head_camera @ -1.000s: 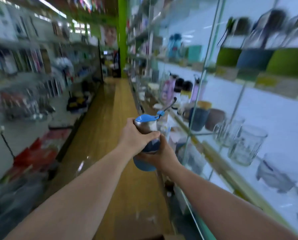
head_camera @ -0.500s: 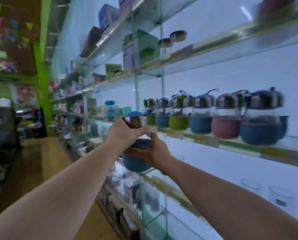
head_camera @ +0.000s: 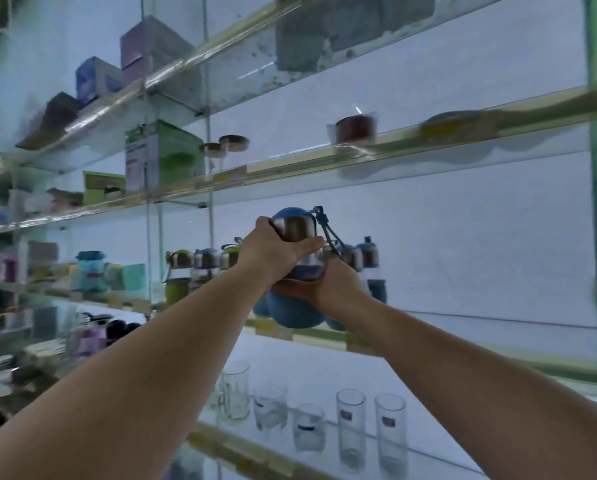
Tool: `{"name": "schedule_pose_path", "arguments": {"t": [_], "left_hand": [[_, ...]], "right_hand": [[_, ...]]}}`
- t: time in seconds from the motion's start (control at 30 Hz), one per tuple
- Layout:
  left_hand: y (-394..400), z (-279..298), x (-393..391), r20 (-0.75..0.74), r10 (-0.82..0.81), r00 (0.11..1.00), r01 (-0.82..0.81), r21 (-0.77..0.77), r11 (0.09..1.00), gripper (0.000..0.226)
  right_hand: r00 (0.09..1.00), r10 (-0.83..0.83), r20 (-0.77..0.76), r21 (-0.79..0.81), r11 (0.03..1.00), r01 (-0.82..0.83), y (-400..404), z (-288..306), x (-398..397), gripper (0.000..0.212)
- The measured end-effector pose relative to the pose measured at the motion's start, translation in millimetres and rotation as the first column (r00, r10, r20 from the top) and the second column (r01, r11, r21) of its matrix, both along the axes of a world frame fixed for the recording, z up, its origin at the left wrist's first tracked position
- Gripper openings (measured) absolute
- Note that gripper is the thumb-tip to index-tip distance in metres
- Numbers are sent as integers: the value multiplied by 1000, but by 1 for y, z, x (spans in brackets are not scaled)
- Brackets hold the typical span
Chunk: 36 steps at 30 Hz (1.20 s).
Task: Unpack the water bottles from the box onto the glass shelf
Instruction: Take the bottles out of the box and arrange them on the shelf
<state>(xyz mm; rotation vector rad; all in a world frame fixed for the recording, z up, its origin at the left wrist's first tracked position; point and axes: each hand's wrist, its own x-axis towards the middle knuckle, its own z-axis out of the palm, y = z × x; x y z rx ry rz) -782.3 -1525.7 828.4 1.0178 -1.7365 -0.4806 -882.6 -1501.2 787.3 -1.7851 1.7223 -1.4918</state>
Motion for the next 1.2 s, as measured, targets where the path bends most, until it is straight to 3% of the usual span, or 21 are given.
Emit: {"name": "schedule_pose_path", "arguments": {"t": [0.07,0.27,0.57,0.77,0.93,1.2], "left_hand": [[4,4,-31,-3,-57,998,57,-13,998,69],[6,-2,-124,19,-189,982,189,-4,982,73],[-28,-28,-202,40,-237,971,232,99,968,70],[-54,-40,-225,21,-218,976,211,179,961,65],[-69,-43,-237,23,-167,986,160,179,971,68],[-76,-48,-247,9,-145,989,142,144,979,71]], "right_hand": [[999,-54,3,-9,999,54,12,5,-30,59],[981,-173,91,-10,985,175,28,-3,-116,93],[969,-208,133,115,974,193,-8,-30,-187,100],[967,-236,90,267,942,205,-39,-34,-209,83],[954,-287,-85,417,859,296,-49,-18,-215,83],[939,-324,-120,327,880,345,-65,-34,-223,84]]}}
